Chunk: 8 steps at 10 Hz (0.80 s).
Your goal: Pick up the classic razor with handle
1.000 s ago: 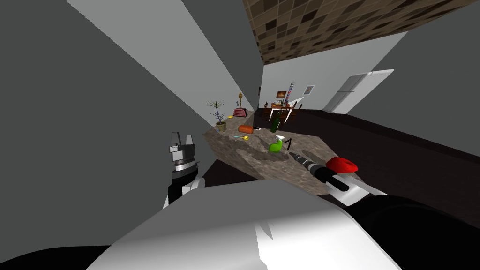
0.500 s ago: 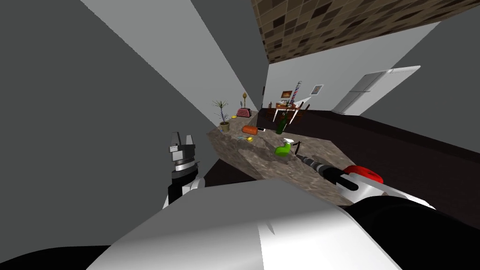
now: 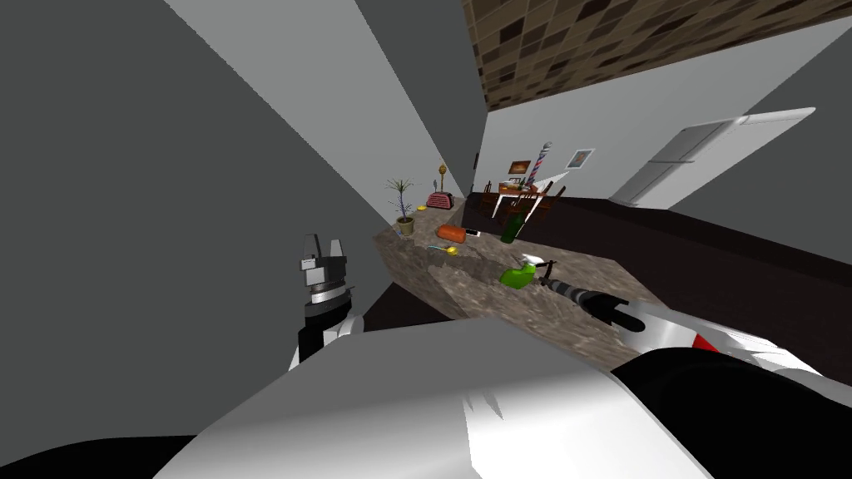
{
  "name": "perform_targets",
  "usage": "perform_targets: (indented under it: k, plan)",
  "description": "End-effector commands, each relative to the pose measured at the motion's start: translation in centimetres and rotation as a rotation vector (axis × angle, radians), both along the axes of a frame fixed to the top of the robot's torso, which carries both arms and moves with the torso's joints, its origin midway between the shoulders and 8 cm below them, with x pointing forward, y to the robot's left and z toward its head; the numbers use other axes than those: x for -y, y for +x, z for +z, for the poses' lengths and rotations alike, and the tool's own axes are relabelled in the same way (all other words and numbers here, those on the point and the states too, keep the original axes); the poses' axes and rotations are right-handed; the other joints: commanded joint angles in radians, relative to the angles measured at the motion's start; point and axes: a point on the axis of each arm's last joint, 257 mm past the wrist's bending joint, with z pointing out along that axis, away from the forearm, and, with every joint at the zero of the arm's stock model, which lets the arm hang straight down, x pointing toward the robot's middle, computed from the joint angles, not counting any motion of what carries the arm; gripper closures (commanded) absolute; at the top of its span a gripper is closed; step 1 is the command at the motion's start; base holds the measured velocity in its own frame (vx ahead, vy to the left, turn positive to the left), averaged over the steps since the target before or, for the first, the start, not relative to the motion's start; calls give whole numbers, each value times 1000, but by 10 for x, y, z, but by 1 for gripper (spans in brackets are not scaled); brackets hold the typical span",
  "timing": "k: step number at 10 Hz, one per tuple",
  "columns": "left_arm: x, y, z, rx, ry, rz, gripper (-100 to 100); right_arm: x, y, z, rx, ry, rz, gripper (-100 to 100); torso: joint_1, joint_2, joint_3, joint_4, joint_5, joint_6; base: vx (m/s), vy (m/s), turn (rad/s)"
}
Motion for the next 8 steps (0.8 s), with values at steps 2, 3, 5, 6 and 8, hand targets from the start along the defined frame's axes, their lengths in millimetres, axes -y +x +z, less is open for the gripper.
perform_targets:
  k: [2,3,5,6,8]
  plan:
    - [0,0,0,0,0,0,0,37,-17,7,-66,-71,-37,-100,1,0,0,0,0,0,98,47,92]
    - [0,0,0,0,0,0,0,47,-21,10,-84,-92,-47,-100,-1,0,0,0,0,0,98,17,76]
    - [0,0,0,0,0,0,0,62,-27,15,-111,-124,-64,-100,-2,1,1,0,0,0,82,12,59]
    - [0,0,0,0,0,0,0,71,-31,18,-126,-142,-74,-100,-2,2,1,0,0,0,13,16,-36]
    - [0,0,0,0,0,0,0,68,-32,17,-123,-139,-73,-100,-3,7,4,2,-1,1,1,2,10]
